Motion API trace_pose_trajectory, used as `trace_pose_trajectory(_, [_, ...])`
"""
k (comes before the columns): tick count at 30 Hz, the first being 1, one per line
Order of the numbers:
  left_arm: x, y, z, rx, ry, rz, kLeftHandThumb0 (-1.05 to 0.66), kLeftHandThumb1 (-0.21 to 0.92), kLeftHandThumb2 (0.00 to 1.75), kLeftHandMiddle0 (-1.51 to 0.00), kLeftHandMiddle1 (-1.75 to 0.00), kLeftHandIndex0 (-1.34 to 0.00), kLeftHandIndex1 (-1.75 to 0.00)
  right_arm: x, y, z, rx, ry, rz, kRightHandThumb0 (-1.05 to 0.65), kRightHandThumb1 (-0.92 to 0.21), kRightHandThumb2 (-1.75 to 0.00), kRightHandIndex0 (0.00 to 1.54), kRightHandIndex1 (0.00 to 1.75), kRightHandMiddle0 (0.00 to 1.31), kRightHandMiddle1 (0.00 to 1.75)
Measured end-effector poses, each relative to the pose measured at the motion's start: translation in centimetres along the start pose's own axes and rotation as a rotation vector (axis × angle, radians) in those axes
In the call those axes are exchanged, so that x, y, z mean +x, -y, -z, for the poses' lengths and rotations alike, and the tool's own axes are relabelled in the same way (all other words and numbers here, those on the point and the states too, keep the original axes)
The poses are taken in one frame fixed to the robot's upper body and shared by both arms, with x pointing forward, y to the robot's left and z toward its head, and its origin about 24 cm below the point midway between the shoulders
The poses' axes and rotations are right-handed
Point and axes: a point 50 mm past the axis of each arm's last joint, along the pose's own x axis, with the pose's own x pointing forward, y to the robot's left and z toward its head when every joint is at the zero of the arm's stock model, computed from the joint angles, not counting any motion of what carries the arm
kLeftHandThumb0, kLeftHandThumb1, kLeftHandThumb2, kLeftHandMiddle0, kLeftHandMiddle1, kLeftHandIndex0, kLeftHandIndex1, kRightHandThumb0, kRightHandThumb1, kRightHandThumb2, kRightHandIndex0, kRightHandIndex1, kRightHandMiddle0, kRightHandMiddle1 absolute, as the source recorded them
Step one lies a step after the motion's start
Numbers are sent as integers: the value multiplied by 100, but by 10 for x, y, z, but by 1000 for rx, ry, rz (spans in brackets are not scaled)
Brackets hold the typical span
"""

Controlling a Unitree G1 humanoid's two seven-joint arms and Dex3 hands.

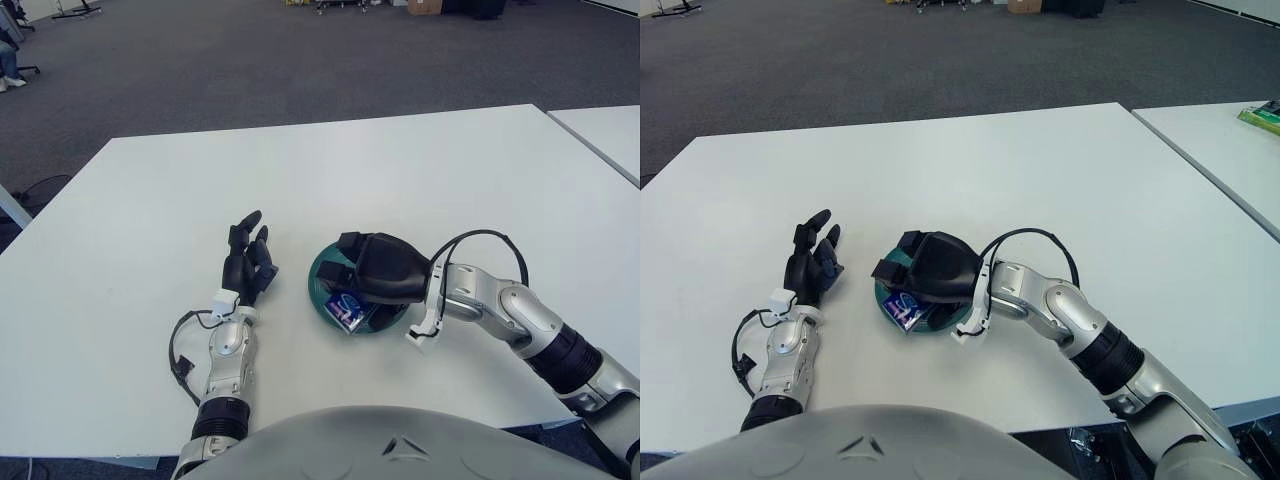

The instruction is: Put the gum into the plate.

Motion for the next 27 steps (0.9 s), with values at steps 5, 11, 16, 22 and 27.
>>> trace_pose_trajectory(5, [1,0,0,-1,0,1,-66,92,88,-36,0,0,-84,6,-11,-5,11,30,16,-39,-73,-78,66,175,32,175])
trace_pose_trajectory(11, [3,-1,0,0,0,-1,-67,92,90,-35,0,0,-77,9,-17,-7,-30,33,27,-74,-90,-93,22,47,4,79])
trace_pose_trajectory(16, [3,0,0,2,5,2,-69,92,90,-33,0,0,-71,8,-14,-8,-62,30,-19,-82,-92,-105,15,10,1,37])
trace_pose_trajectory(22, [3,1,-1,9,11,11,-73,92,94,-29,0,0,-59,7,-13,-8,-84,22,-77,-88,-92,-114,9,1,0,16])
trace_pose_trajectory(27, [3,2,-2,11,17,25,-76,92,98,-23,0,0,-48,7,-12,-7,-104,8,-102,-89,-92,-116,8,0,0,13])
